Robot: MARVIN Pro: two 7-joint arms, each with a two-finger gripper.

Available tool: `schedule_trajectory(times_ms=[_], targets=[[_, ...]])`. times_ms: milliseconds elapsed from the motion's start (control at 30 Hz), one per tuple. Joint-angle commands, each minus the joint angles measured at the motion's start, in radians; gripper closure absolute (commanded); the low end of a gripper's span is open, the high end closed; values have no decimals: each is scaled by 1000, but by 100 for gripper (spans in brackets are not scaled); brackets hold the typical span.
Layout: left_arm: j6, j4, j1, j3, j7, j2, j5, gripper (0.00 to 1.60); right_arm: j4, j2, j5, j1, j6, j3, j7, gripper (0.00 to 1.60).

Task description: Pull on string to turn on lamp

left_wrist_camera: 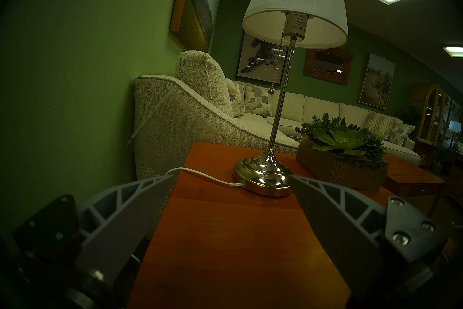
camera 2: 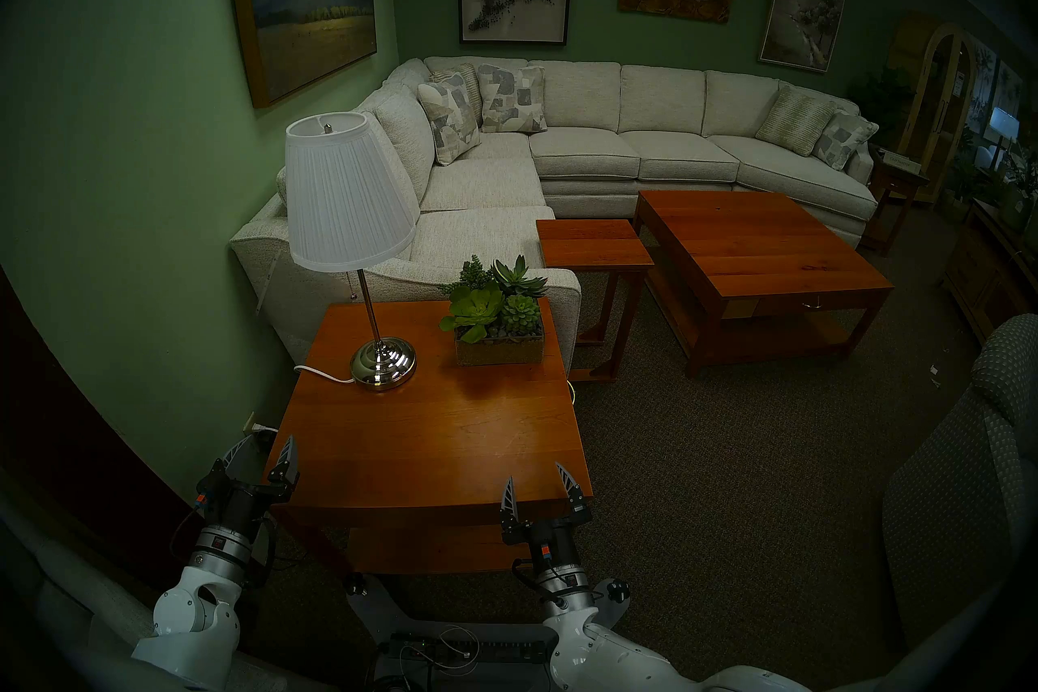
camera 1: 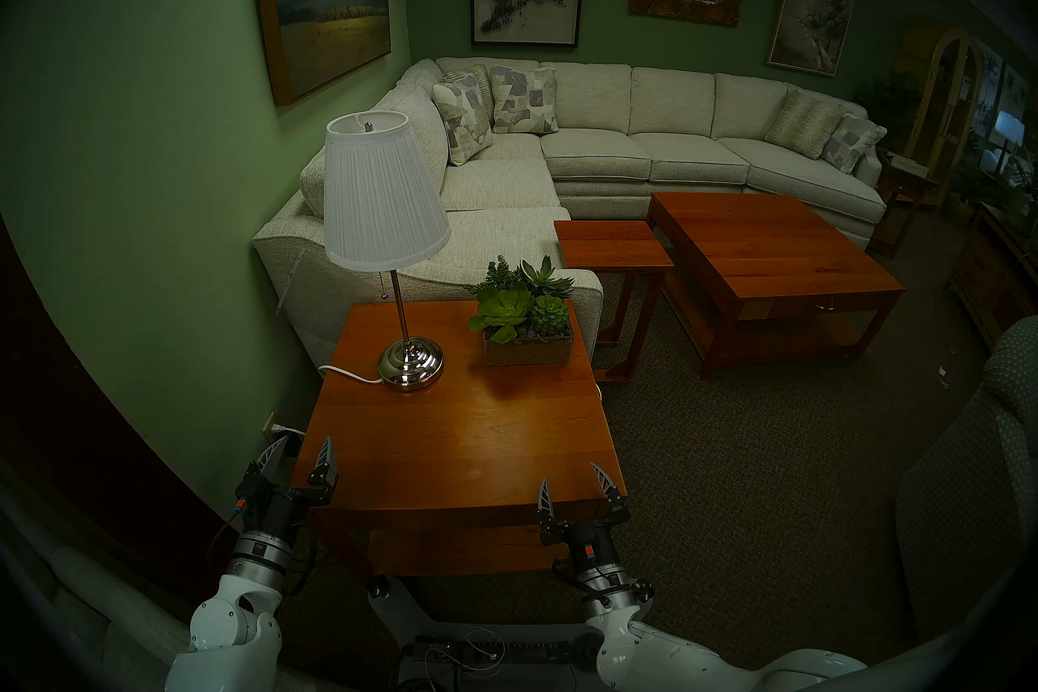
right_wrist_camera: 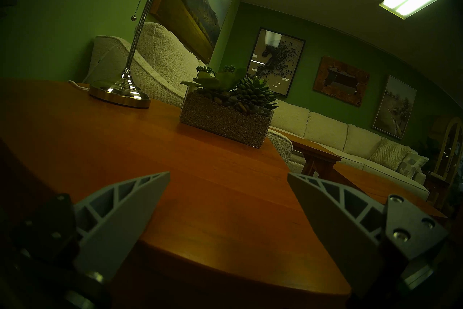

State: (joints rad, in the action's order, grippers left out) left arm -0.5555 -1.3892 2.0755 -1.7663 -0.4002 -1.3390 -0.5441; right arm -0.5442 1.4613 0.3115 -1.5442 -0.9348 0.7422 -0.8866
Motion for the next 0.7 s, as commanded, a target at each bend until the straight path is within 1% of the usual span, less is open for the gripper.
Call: schedule_trajectory(times_ms=[0, 67, 133, 167, 200, 300, 333, 367, 400, 500, 600, 667], targets=[[14, -18, -106, 24, 13, 11, 30, 0, -10, 5, 0, 11, 1, 3, -9, 0], [21, -34, -121, 43, 20, 15, 46, 0, -9, 6, -1, 11, 1, 3, -7, 0], [24, -56, -138, 50, 29, 20, 49, 0, -9, 6, -2, 11, 1, 3, -6, 0], [31, -53, -158, 52, 34, 21, 51, 0, -9, 6, -3, 11, 0, 3, -6, 0], [41, -69, -157, 56, 46, 27, 51, 0, -8, 6, -3, 11, 0, 3, -6, 0], [61, -72, -194, 65, 66, 34, 61, 0, -8, 6, -4, 11, 0, 2, -5, 0], [71, -86, -189, 69, 76, 38, 63, 0, -8, 7, -5, 11, 0, 2, -5, 0], [78, -72, -214, 74, 82, 36, 69, 0, -8, 6, -5, 11, 0, 2, -5, 0], [87, -81, -210, 78, 92, 40, 72, 0, -8, 7, -5, 11, 0, 2, -5, 0], [107, -68, -236, 89, 117, 45, 85, 0, -8, 7, -6, 11, 0, 2, -6, 0], [115, -49, -269, 100, 136, 52, 102, 0, -8, 7, -6, 11, 0, 2, -5, 0], [118, -25, -304, 108, 147, 53, 113, 0, -7, 7, -7, 12, 0, 2, -5, 0]])
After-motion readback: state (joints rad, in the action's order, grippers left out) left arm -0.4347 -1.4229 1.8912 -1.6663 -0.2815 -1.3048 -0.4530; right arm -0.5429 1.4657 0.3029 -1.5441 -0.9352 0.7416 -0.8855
